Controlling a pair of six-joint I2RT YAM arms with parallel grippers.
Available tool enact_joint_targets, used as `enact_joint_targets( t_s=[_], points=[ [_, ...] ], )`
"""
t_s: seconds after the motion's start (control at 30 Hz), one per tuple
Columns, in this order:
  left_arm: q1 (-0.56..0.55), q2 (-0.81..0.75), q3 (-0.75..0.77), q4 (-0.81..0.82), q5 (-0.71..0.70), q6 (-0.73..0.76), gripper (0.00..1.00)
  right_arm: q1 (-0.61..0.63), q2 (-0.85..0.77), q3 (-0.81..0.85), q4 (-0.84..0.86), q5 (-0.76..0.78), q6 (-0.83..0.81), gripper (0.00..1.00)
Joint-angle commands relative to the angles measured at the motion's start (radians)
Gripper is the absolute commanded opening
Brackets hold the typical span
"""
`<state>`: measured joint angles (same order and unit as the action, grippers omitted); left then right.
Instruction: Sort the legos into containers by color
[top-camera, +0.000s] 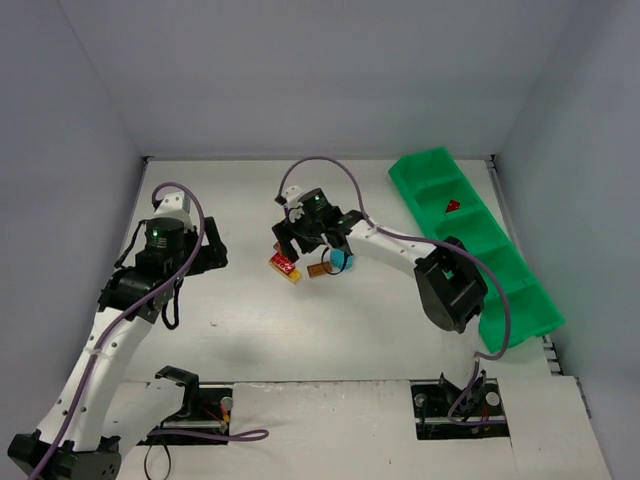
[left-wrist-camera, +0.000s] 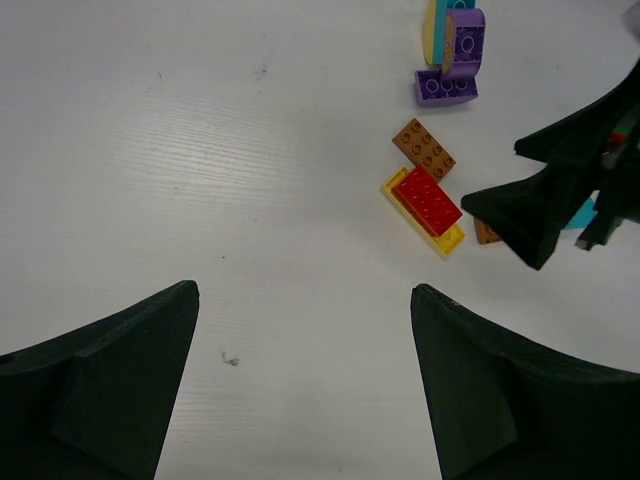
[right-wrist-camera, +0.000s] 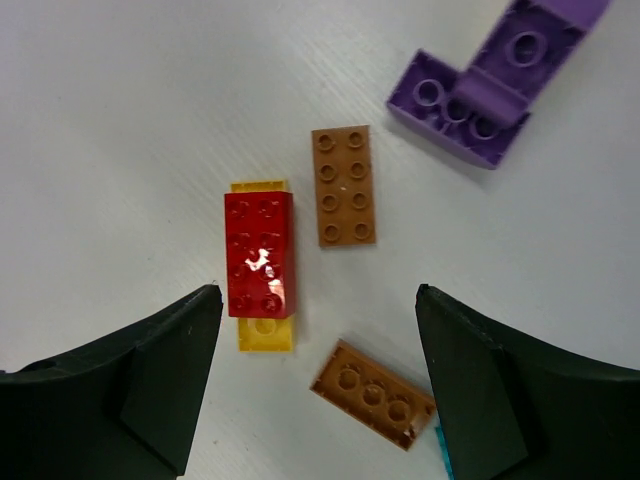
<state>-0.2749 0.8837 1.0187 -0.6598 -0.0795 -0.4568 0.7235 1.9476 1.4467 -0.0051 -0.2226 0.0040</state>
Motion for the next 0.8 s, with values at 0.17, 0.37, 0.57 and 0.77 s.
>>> enact_joint_targets(
  t_s=[0.17,0.37,0.57,0.77],
  points=[
    [-0.006,-0.042,0.034,-0.032,-0.026,0.007,0.80,0.089,0.117,0.107,0.033,0.022,-0.059,0.73],
    [-0.006,-0.049,0.031,-0.052,-0.037,0.010,0.80,0.109,0.169,0.130,0.034,0.068,-0.064,0.62],
    [-0.004,-0.051,0.031,-0.052,-0.037,0.015,0.80,0.113,0.192,0.141,0.034,0.112,-0.072,0.54],
    [-0.006,-0.046,0.024,-0.043,-0.034,0.015,0.80,0.116,0.201,0.136,0.030,0.117,-0.076,0.52]
  ],
)
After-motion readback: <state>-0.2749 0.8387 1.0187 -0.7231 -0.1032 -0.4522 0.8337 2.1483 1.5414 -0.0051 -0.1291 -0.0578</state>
